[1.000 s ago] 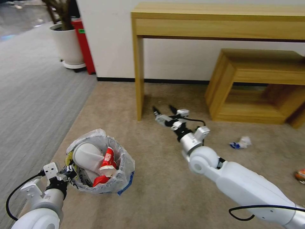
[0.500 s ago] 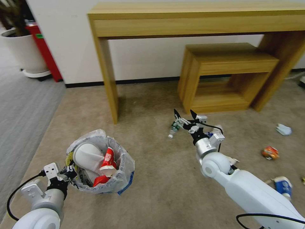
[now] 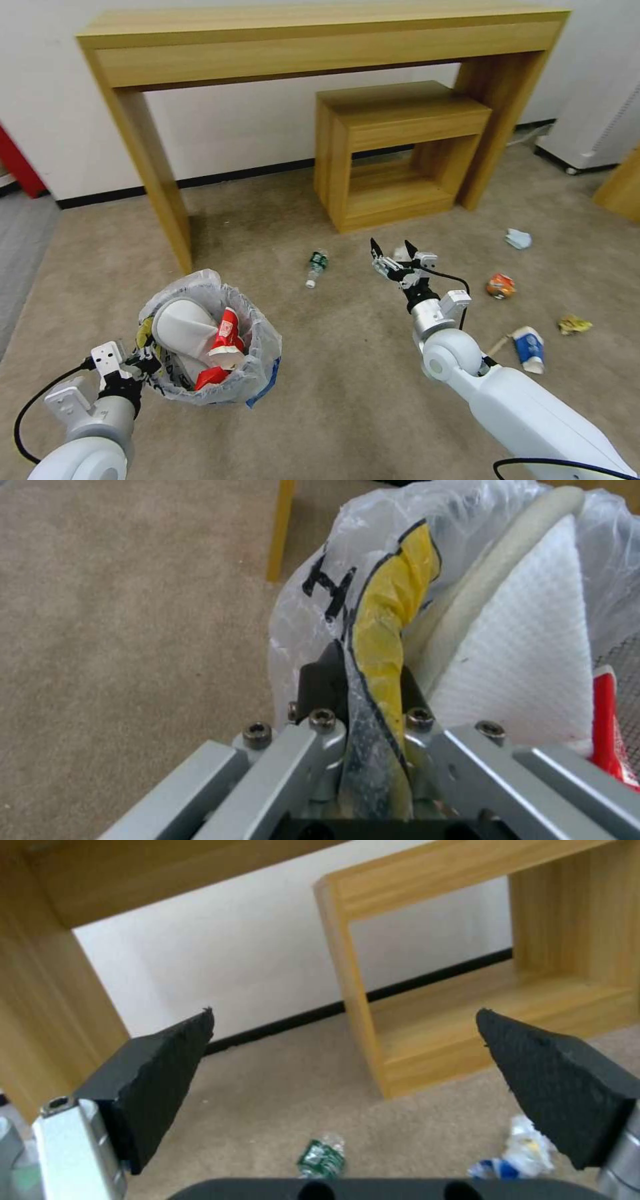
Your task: Pick up the trash bin and place the garbage on the floor into it.
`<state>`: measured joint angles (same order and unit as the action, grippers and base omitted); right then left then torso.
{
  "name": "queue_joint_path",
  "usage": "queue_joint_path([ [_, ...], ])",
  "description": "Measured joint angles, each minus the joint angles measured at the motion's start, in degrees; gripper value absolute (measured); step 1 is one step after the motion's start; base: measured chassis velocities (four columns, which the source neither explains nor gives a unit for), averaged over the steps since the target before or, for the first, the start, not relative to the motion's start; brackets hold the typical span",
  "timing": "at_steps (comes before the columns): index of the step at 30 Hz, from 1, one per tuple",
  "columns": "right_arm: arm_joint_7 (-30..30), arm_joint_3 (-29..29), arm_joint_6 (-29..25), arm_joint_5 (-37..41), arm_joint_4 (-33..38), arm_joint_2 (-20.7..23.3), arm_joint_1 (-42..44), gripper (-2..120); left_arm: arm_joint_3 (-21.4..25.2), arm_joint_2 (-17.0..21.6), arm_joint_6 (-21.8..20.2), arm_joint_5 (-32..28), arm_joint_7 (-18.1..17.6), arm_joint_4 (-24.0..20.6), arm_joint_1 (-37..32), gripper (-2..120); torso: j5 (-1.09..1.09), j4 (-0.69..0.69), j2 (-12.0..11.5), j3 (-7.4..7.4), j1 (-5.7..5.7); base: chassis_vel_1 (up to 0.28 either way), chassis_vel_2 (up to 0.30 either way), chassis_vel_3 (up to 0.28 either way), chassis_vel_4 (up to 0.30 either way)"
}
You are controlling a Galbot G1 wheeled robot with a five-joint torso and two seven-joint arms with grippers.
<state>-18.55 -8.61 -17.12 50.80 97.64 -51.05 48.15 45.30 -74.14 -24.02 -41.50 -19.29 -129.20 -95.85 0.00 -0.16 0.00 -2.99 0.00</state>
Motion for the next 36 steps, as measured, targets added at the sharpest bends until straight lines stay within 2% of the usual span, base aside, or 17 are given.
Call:
queue_joint_path([
  [4, -0.66, 0.34, -0.06, -0.43, -0.16, -0.4, 0.37, 100, 0.17, -0.01, 0.1, 0.01, -0.01, 0.04, 0.02, 3, 0.0, 0.04, 0.0, 0.0, 0.0, 0.0, 0.0, 0.0, 0.0],
  [18, -1.25, 1.54, -1.7, -4.72, -1.29, -1.07, 1.3, 100, 0.98, 0.06, 0.2, -0.16, -0.31, 0.08, -0.05, 3, 0.0, 0.01, 0.0, 0.0, 0.0, 0.0, 0.0, 0.0, 0.0],
  [25, -1.21, 2.43, -2.15, -5.81, -1.62, -0.99, 1.97, 100, 1.47, 0.42, -0.31, -0.52, -0.76, 1.5, 0.02, 3, 0.0, 0.02, 0.0, 0.0, 0.0, 0.0, 0.0, 0.0, 0.0],
  [36, -1.64, 6.17, -2.52, -7.01, -1.49, -0.54, 4.38, 100, 3.88, 4.27, -2.33, -3.74, -0.82, 2.97, -0.51, 3, 0.0, 0.01, 0.0, 0.0, 0.0, 0.0, 0.0, 0.0, 0.0],
])
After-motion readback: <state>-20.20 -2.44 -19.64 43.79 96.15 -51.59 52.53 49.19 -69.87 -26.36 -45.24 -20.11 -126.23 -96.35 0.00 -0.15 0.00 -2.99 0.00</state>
